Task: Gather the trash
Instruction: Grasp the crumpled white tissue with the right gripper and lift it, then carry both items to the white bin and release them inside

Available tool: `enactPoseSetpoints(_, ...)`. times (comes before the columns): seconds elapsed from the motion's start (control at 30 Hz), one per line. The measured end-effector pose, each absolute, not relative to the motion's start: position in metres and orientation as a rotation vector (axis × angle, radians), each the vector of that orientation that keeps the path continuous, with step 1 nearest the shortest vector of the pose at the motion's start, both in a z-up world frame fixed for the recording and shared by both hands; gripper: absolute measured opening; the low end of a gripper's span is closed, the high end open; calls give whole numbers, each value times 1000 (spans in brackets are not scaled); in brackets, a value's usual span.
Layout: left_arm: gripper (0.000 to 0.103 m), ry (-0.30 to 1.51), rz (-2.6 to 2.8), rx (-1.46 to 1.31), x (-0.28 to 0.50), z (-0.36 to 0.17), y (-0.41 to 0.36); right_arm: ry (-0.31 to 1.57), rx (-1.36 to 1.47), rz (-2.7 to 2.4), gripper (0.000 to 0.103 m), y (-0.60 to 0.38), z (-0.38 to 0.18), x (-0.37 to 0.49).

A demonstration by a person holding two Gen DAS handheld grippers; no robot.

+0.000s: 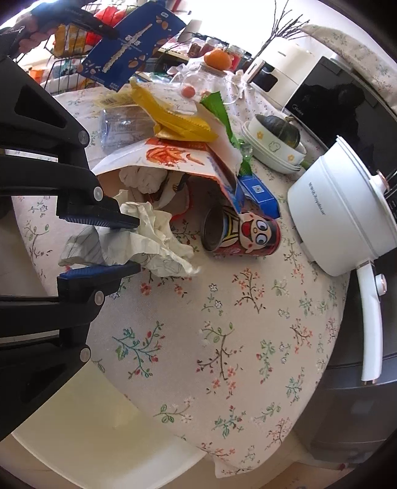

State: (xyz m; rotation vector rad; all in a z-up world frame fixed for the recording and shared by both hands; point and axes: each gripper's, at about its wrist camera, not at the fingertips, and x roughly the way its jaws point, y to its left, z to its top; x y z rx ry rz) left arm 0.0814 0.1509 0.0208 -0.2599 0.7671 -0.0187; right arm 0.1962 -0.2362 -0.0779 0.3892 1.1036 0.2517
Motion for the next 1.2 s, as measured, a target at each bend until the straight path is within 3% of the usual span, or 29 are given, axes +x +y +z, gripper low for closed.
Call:
enactPoseSetpoints(0.23, 25, 731, -111, -280, 79, 35, 122, 1049, 394, 232, 23, -263, -54, 181)
enactPoseSetpoints(0.53, 25, 770, -338, -171, 89, 31, 9, 985, 382, 155, 23, -322, -34, 150)
enactPoseSetpoints(0.83, 25, 847, -573, -44, 94, -4, -133, 1006, 422, 28, 23, -401, -51, 124)
enactPoseSetpoints(1.2, 25, 966, -621, -4, 109, -64, -228, 1053, 465, -84, 23, -467, -77, 102)
